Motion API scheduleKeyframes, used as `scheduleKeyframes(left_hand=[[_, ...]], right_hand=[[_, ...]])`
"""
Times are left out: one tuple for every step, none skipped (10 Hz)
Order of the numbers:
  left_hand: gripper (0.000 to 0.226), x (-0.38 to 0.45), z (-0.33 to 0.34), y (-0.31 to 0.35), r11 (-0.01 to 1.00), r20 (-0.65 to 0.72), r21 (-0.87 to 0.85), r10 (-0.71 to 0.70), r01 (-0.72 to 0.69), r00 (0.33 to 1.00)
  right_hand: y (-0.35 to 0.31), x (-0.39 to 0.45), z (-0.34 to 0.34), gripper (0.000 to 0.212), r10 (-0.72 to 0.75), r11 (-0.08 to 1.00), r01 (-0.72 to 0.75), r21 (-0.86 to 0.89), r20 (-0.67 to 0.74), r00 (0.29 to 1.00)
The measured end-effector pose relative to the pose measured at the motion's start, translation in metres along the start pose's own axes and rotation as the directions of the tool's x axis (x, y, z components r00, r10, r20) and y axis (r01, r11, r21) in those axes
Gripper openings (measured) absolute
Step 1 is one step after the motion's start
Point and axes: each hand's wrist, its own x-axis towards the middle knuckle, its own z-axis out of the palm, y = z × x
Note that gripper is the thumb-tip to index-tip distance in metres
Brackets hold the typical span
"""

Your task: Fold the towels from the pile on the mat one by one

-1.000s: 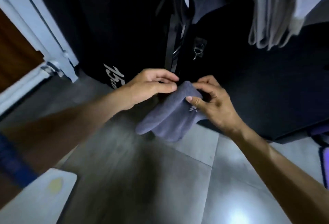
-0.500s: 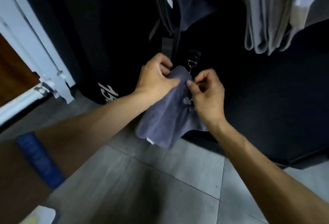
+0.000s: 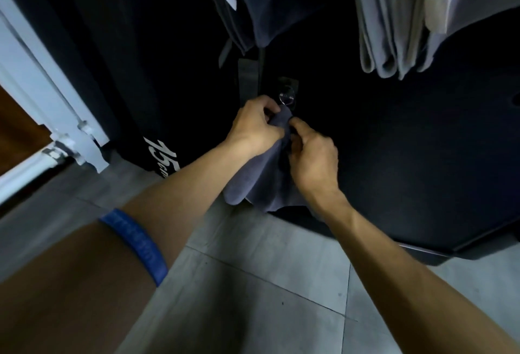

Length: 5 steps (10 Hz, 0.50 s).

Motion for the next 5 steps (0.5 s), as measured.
scheduleKeyframes(left_hand=[[0.023, -0.001, -0.003, 0.003, 0.997, 0.021, 0.069, 0.027, -0.028, 0.999], [0.025, -0.009, -0.006, 0.0, 0.997, 0.041, 0.044, 0.068, -0.07, 0.997], [0.029, -0.008, -0.009, 0.004, 0.994, 0.101, 0.096, 0.047, -0.057, 0.994], [0.052, -0.009, -0.021, 0.014, 0.948, 0.267, 0.299, 0.031, -0.114, 0.963], [0.066, -0.015, -0.026, 0.015, 0.954, 0.313, 0.268, 0.042, -0.131, 0.949]], right_hand=[[0.0, -0.001, 0.003, 0.039, 0.058, 0.998, -0.058, 0.034, 0.004, 0.998], [-0.001, -0.004, 0.003, 0.037, 0.076, 0.997, -0.076, 0.005, 0.026, 0.997], [-0.004, -0.003, 0.001, 0.036, 0.103, 0.994, -0.105, 0.024, 0.056, 0.993], [-0.005, -0.005, -0.007, 0.037, 0.085, 0.996, -0.087, 0.031, 0.061, 0.995], [-0.001, -0.011, -0.012, 0.045, 0.063, 0.998, -0.063, -0.011, 0.047, 0.997]])
